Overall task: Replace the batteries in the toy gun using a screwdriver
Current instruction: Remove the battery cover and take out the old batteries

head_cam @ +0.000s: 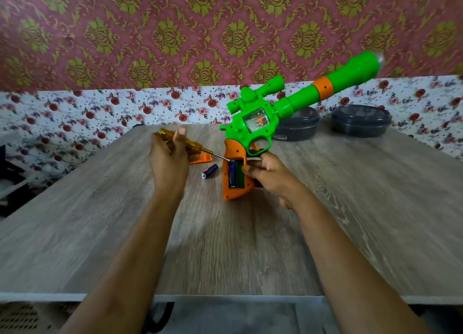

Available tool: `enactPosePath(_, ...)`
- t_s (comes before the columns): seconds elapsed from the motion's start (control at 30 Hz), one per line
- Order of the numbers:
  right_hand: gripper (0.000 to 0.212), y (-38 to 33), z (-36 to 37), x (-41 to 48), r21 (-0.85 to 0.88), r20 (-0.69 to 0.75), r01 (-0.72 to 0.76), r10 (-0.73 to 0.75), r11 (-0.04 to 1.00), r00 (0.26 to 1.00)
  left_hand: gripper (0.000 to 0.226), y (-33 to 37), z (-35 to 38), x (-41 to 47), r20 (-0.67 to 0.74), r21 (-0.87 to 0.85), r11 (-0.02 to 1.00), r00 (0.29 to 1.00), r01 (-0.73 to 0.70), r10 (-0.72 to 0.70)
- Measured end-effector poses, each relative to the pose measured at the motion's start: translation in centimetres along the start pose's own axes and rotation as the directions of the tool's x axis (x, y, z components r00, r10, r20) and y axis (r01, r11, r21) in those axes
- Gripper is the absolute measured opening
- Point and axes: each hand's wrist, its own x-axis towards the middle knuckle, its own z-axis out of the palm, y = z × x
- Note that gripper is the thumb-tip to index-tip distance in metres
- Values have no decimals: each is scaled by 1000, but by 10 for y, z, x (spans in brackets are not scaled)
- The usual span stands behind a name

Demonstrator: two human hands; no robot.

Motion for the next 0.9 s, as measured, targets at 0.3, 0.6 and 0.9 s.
enactPosePath(0.3,27,7,0,1,11,-31,-13,14,1000,999,29,-14,1,5,61,-491,652,770,578,-635)
enactPosePath(0.6,21,6,2,4,31,-98,-4,7,1000,995,7,4,7,-25,320,344,863,910,-371,263)
enactPosePath(0.9,23,8,2,7,3,-116,-7,7,1000,993,29,-4,12,-24,603,500,564,732,-657,318)
